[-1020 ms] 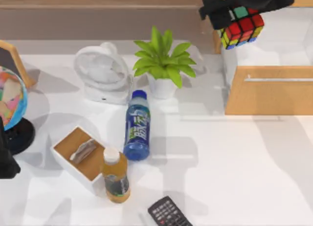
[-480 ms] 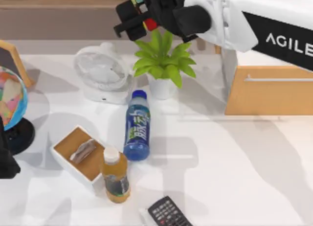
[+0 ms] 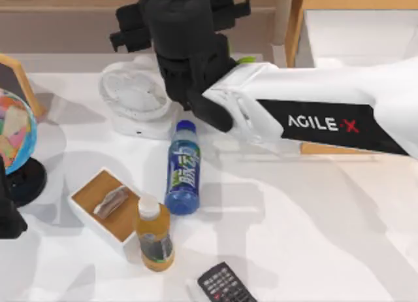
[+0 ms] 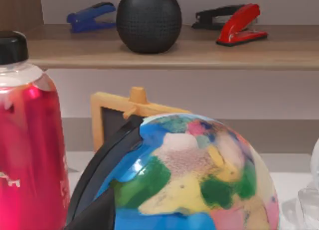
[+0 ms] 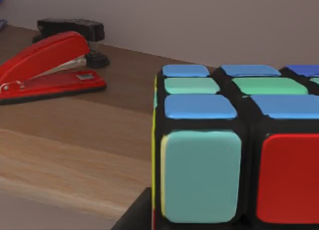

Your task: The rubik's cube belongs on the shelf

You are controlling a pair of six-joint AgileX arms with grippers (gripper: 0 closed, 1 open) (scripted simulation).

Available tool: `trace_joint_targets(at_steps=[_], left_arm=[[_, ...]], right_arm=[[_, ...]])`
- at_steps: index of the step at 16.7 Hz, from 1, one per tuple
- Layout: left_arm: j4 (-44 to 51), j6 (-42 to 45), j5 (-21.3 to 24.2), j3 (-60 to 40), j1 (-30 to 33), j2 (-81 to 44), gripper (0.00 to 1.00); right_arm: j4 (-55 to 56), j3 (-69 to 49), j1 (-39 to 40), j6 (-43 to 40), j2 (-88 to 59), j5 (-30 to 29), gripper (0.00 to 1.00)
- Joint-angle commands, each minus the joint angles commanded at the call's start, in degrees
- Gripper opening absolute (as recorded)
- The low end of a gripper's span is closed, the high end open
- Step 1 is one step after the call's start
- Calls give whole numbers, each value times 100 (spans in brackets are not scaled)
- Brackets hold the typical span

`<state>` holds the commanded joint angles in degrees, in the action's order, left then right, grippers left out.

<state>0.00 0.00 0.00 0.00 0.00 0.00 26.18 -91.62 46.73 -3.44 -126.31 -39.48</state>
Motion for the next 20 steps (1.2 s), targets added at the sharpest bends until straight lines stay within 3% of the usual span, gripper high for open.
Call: trace_joint_targets(at_steps=[4, 8, 16, 20], left_arm=[[0, 0, 0, 0, 0, 0, 100], [0, 0, 0, 0, 0, 0, 100], [0, 0, 0, 0, 0, 0, 100], [0, 0, 0, 0, 0, 0, 100]], right_arm=[[1736, 294, 83, -127, -441, -599, 0], [2753, 461, 108, -209, -728, -961, 0], [2910, 461, 73, -210, -770, -1011, 0], [2661, -109, -54, -180, -1015, -896, 0]])
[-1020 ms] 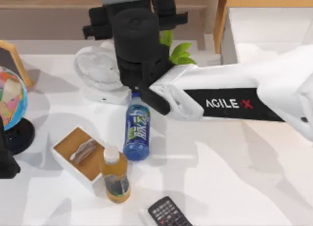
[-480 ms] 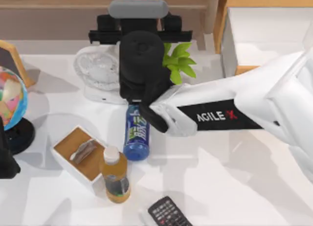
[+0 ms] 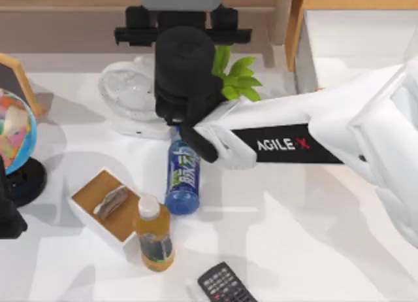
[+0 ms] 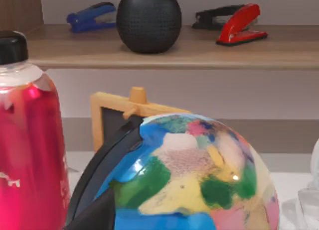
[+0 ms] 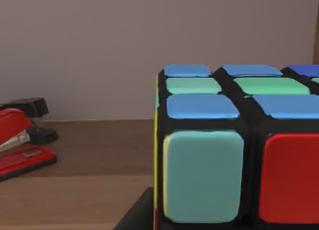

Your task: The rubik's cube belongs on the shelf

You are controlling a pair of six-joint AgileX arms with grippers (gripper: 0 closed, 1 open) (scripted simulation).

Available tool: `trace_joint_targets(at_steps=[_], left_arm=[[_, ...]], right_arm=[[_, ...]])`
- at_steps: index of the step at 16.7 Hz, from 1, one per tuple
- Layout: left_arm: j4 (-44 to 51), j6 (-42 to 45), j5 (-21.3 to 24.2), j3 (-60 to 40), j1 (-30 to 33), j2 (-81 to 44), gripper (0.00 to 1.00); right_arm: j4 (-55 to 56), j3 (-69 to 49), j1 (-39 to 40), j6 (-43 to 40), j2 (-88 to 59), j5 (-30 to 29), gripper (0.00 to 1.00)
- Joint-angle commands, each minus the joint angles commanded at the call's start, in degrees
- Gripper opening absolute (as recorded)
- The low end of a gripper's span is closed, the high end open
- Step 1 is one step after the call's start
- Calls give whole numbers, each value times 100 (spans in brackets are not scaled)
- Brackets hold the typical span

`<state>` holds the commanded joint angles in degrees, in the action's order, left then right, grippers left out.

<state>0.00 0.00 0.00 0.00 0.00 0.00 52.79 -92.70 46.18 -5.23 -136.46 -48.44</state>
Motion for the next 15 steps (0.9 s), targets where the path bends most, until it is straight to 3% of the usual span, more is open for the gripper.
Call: trace_joint_targets(at_steps=[9, 15], left_arm=[[0, 0, 0, 0, 0, 0, 100], [0, 0, 0, 0, 0, 0, 100]], right_arm=[[-1121, -2097, -550, 75, -1038, 547, 0], [-1311, -2356, -619, 76, -1219, 637, 0]])
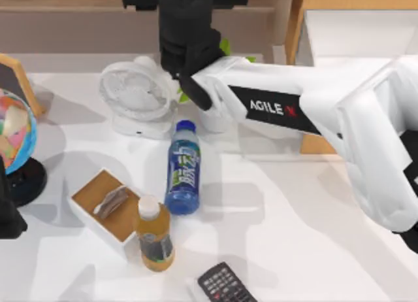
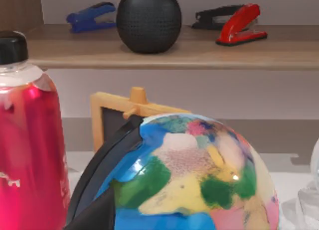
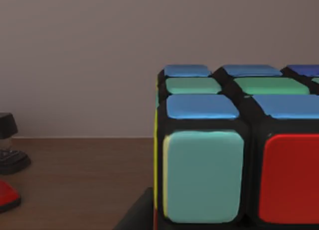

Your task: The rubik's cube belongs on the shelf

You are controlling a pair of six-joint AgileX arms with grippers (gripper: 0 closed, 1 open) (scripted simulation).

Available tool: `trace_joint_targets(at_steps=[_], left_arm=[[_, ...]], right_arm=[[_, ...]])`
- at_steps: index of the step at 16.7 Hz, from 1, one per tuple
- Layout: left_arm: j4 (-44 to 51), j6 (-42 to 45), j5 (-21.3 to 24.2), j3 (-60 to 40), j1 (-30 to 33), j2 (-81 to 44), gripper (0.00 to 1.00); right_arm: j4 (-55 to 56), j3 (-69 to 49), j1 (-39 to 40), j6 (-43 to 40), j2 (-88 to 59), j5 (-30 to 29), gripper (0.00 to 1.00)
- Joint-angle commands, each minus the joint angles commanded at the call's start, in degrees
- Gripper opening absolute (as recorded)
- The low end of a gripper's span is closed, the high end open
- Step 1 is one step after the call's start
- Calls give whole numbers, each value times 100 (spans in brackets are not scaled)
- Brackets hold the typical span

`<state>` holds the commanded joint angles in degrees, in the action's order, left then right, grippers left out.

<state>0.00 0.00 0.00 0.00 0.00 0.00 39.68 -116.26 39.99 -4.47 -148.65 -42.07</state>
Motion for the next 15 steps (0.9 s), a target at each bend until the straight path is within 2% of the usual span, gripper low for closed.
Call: trace_joint_targets(at_steps=[1, 14, 15], left_arm=[[0, 0, 0, 0, 0, 0, 100], [0, 0, 0, 0, 0, 0, 100], [0, 0, 0, 0, 0, 0, 100]], right_arm=[[0, 0, 0, 0, 0, 0, 0], [0, 0, 0, 0, 0, 0, 98], [0, 0, 0, 0, 0, 0, 100]])
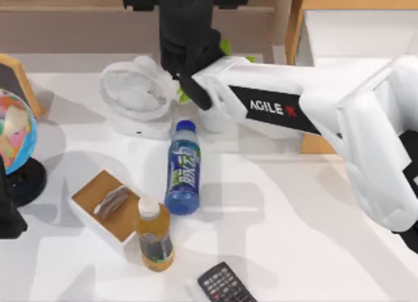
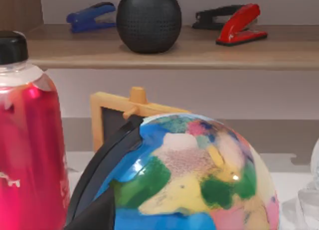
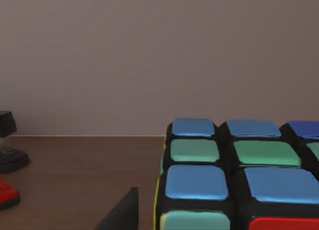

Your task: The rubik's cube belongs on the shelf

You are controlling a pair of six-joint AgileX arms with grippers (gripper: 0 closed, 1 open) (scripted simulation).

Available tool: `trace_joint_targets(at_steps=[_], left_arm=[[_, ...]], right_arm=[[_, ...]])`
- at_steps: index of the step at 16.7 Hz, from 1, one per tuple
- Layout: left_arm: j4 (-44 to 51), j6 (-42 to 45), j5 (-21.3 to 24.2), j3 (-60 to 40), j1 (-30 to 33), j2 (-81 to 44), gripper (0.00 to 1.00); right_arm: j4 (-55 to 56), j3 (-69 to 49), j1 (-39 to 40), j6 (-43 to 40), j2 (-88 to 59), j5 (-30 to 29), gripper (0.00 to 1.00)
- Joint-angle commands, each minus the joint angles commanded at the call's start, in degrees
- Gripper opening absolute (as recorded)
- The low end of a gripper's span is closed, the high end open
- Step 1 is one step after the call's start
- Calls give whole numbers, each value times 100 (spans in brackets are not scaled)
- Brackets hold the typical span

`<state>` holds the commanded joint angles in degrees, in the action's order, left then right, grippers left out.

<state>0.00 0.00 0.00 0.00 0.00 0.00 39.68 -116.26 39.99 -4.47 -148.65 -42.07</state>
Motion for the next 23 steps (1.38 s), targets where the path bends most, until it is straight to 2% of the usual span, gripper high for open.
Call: trace_joint_targets(at_steps=[9, 13, 17, 23], left_arm=[[0, 0, 0, 0, 0, 0, 100], [0, 0, 0, 0, 0, 0, 100], [0, 0, 0, 0, 0, 0, 100], [0, 0, 0, 0, 0, 0, 100]], right_arm=[[1, 1, 23, 0, 1, 0, 100], [493, 559, -13, -393, 407, 181, 100], [1800, 2009, 10, -1336, 1315, 662, 100], [4135, 5483, 0, -3609, 2808, 1513, 100]])
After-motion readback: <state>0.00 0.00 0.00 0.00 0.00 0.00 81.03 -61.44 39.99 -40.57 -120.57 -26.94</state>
